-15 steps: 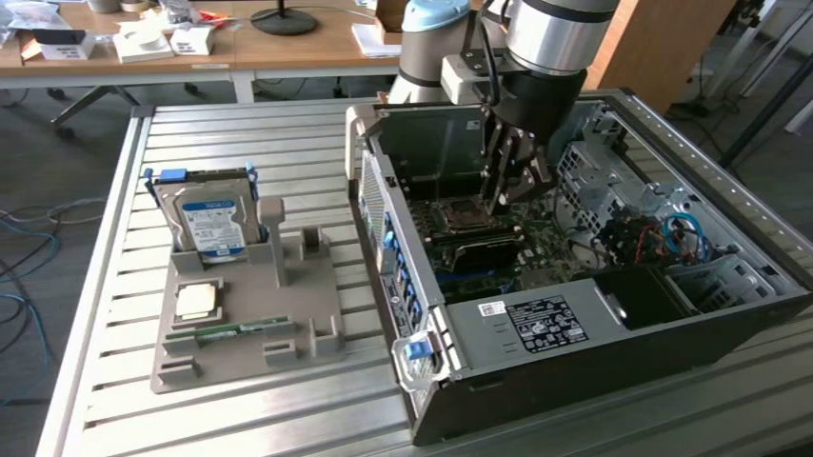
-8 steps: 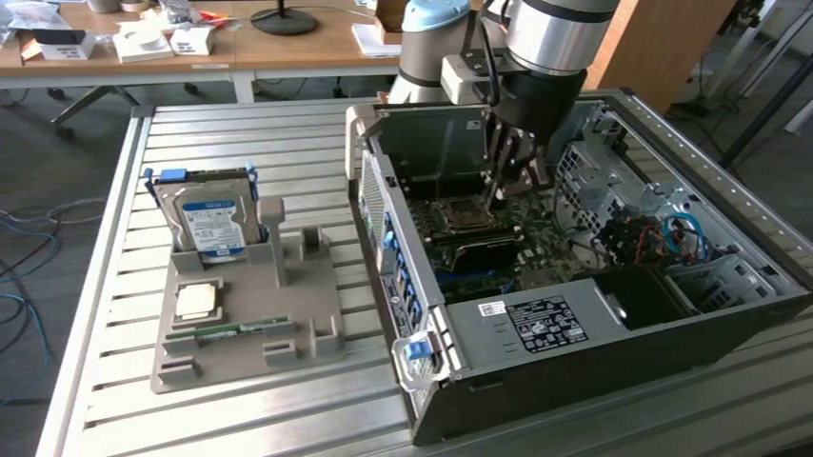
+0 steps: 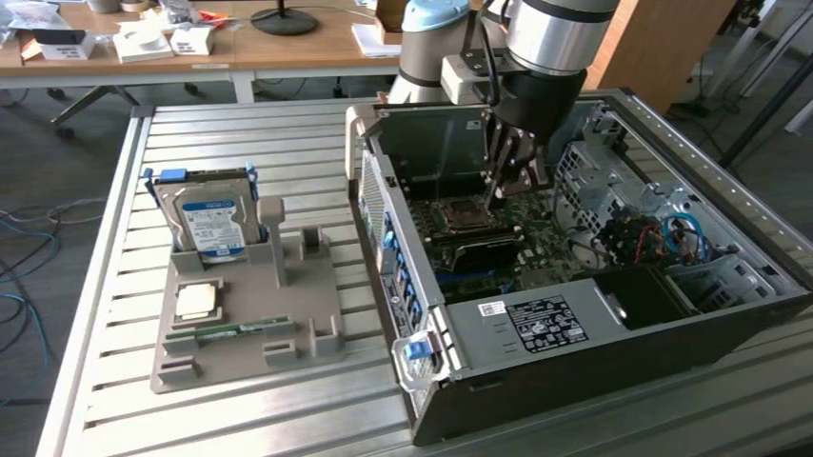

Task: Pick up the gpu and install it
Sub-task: 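Press down on the gpu until it lock into place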

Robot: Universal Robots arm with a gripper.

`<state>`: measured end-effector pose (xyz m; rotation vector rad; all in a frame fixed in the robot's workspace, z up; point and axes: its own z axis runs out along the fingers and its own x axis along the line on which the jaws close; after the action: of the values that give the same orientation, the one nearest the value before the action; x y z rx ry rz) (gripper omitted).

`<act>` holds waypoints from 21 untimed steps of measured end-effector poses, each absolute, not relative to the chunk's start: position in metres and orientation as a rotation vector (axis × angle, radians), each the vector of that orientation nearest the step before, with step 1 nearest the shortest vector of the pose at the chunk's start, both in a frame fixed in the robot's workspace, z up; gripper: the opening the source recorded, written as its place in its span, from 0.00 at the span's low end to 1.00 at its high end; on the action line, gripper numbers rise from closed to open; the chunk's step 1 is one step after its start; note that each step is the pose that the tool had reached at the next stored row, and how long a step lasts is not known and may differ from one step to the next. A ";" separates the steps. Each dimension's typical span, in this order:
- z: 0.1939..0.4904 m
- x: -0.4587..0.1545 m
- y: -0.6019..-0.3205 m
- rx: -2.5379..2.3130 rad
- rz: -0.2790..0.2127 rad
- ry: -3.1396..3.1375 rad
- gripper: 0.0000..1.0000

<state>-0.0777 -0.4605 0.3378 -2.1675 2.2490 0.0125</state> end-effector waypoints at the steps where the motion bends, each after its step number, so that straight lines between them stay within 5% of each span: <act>1: 0.338 -0.078 -0.461 -2.167 0.013 2.249 0.11; 21: 0.305 -0.078 -0.461 -2.167 0.014 2.248 0.11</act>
<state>-0.0777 -0.4605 0.3049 -2.1668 2.2482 0.0143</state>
